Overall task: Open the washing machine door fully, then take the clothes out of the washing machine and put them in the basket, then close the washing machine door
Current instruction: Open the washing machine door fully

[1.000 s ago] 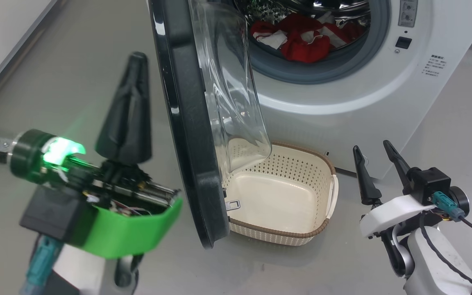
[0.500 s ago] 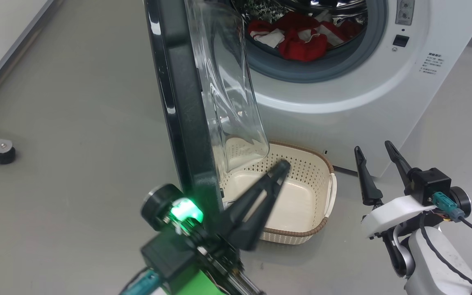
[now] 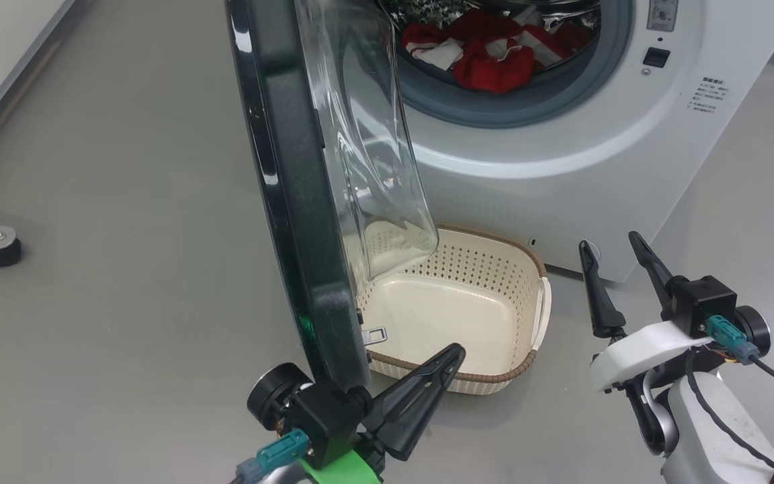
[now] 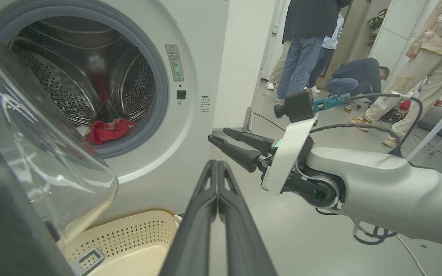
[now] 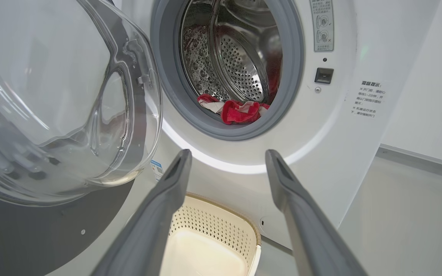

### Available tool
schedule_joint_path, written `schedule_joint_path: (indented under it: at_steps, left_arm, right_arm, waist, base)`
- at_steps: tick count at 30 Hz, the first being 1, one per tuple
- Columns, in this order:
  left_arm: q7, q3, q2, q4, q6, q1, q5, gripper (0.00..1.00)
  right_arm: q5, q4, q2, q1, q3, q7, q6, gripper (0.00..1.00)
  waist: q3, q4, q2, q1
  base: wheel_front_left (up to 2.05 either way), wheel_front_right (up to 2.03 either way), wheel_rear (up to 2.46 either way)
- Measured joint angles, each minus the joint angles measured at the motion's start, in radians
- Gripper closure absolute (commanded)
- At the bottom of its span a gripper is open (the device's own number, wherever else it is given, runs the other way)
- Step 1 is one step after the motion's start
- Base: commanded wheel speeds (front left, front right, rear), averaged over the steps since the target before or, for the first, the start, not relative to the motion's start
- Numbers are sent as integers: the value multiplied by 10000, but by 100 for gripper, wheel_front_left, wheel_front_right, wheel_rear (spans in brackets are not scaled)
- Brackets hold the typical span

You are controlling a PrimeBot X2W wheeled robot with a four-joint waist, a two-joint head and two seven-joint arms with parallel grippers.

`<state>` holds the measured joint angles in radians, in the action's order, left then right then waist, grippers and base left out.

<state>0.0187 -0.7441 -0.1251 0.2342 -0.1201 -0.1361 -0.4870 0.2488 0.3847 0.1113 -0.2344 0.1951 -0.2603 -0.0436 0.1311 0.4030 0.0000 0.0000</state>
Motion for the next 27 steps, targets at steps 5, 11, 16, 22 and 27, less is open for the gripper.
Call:
schedule_joint_path:
  at_steps: [5,11,16,22,27]
  left_arm:
    - [125,439,-132,-439,146,106,6,100]
    - [151,876,-148,-715,464,174,6,100]
    - [151,1070,-142,-949,665,174,6,100]
    - [151,1187,-117,-1087,813,174,6,100]
    - [150,1289,-54,-1256,957,174,4,100]
  right_arm:
    - [-42,6,-19,-4,-90,0,-71,0]
    - [-67,8,-90,-8,-190,0,-81,0]
    - [-125,10,-132,-8,-247,0,-94,0]
    - [-138,46,-155,-8,-290,0,-167,0]
    - [-140,65,-173,-8,-326,0,-169,0]
  waist:
    - [55,-19,0,0]
    - [77,-41,0,0]
    - [70,-50,0,0]
    - [50,-46,0,0]
    - [21,-36,0,0]
  base:
    - [0,0,0]
    - [0,0,0]
    - [0,0,0]
    - [0,0,0]
    - [0,0,0]
